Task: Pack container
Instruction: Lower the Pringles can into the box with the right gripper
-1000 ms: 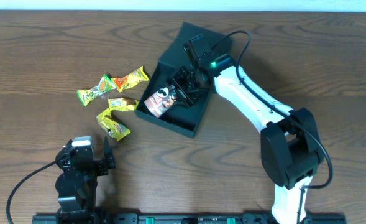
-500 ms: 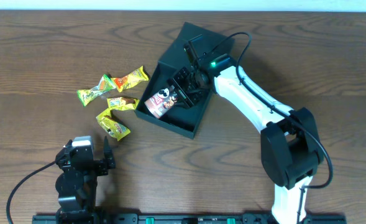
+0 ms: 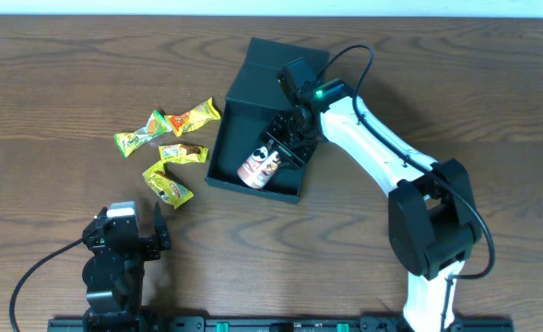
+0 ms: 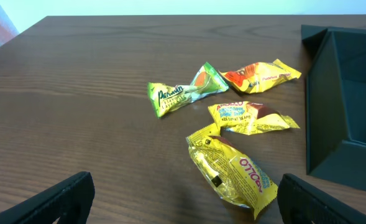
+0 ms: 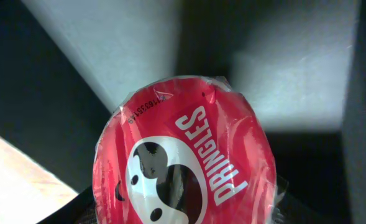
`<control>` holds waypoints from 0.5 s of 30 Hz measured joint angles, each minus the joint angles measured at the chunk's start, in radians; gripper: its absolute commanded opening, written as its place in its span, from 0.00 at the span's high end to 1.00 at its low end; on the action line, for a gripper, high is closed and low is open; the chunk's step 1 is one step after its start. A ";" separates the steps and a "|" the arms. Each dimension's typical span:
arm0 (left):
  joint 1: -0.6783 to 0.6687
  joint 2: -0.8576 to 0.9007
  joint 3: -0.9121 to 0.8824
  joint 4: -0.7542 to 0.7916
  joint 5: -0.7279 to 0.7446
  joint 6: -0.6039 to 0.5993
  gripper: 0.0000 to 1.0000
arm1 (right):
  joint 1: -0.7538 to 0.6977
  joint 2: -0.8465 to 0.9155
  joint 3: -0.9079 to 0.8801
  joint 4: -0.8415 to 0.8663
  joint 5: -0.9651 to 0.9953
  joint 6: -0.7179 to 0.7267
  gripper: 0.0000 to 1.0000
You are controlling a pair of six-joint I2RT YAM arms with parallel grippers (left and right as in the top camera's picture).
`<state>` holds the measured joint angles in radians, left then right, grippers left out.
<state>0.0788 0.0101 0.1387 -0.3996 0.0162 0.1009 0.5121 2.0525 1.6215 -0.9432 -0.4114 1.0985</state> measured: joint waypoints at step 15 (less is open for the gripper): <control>0.000 0.000 0.000 0.000 0.000 0.000 0.05 | -0.006 -0.001 0.016 -0.111 0.092 -0.124 0.47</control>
<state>0.0788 0.0101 0.1387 -0.3996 0.0162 0.1009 0.5060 2.0518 1.6371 -1.0546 -0.3195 0.9745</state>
